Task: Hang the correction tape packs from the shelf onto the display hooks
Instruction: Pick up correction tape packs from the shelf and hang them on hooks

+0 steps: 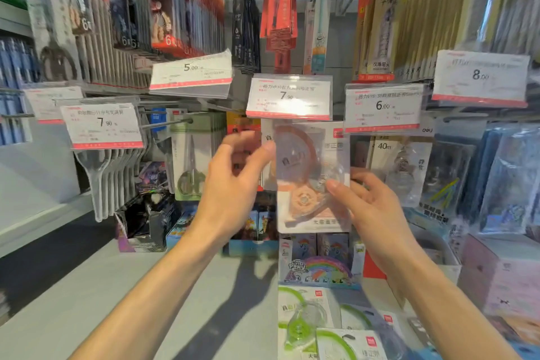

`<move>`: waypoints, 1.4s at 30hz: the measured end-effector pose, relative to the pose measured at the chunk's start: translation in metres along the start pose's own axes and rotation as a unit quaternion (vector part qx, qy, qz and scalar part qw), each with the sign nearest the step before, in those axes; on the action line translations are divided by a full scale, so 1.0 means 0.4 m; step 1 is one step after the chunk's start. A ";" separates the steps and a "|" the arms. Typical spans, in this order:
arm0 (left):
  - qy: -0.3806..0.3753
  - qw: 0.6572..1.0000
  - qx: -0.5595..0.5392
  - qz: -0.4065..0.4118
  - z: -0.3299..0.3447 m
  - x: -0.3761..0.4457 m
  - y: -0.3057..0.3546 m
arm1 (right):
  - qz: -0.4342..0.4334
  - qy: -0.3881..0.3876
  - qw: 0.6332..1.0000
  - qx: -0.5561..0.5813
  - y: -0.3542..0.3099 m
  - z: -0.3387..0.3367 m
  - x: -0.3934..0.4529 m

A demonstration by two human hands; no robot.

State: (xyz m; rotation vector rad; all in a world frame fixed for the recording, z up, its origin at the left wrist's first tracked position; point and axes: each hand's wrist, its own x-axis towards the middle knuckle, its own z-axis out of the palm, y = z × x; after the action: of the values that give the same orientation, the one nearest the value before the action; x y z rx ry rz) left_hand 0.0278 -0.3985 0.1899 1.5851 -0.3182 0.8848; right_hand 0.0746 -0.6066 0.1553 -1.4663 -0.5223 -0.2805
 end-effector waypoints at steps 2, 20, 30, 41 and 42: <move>0.003 0.999 -0.030 0.015 -0.007 0.008 0.034 | -0.008 0.012 1.000 0.008 0.008 -0.014 0.002; -0.042 0.991 -0.130 -0.005 -0.005 0.047 0.160 | -0.083 0.020 0.996 0.003 -0.037 0.081 0.056; -0.062 0.994 -0.084 0.036 -0.020 0.055 0.108 | -0.038 0.068 0.996 -0.032 0.029 0.109 0.123; -0.056 0.995 0.076 0.023 -0.058 0.101 -0.069 | -0.069 0.090 0.983 -0.143 0.073 0.084 0.140; -0.048 0.995 0.089 0.015 -0.047 0.110 -0.094 | -0.062 0.078 0.984 -0.147 0.071 0.083 0.144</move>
State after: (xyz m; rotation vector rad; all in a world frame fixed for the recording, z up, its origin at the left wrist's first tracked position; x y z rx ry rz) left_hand 0.0751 -0.3602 0.1926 1.7951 -0.3398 0.8808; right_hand 0.1323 -0.5634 0.1600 -1.6824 -0.4593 -0.5876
